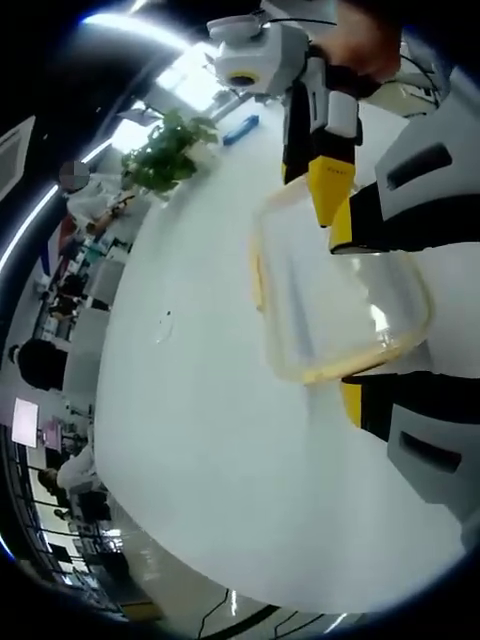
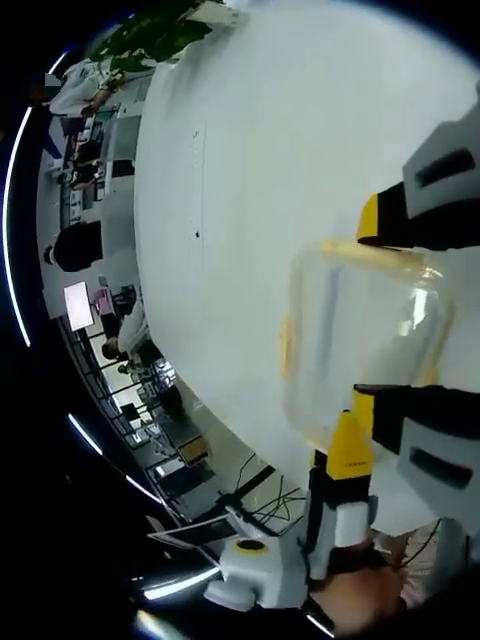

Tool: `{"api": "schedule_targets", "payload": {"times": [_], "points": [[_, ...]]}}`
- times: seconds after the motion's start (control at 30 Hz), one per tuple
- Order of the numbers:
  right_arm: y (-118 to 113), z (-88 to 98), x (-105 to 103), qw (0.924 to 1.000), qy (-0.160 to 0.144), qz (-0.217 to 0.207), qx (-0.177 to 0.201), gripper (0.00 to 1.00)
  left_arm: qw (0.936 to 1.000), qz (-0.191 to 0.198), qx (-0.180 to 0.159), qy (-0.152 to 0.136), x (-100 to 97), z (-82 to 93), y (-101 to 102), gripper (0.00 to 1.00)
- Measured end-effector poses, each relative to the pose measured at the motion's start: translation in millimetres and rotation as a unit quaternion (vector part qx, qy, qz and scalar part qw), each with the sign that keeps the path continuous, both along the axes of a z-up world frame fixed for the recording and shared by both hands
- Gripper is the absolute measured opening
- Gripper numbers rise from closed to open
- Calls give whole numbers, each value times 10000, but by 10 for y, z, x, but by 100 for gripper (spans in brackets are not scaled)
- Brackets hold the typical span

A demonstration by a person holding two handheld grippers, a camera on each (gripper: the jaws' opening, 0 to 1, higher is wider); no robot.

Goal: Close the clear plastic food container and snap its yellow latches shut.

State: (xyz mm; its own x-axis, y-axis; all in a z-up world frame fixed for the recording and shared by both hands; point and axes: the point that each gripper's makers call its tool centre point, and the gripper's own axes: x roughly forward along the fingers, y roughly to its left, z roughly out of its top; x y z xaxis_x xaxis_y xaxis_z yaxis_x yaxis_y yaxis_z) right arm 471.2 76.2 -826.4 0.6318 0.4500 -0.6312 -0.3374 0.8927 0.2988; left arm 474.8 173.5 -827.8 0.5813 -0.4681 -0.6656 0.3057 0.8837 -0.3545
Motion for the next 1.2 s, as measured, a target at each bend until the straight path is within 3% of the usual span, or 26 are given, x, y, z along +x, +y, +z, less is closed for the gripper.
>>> {"api": "schedule_targets", "payload": {"times": [0.87, 1.2], "points": [[777, 0, 143, 9987, -40, 517, 28, 55, 10000, 38, 49, 71, 134, 24, 764, 46], [1064, -3, 224, 9973, -96, 721, 46, 57, 9995, 310, 56, 72, 260, 15, 1034, 47]]}}
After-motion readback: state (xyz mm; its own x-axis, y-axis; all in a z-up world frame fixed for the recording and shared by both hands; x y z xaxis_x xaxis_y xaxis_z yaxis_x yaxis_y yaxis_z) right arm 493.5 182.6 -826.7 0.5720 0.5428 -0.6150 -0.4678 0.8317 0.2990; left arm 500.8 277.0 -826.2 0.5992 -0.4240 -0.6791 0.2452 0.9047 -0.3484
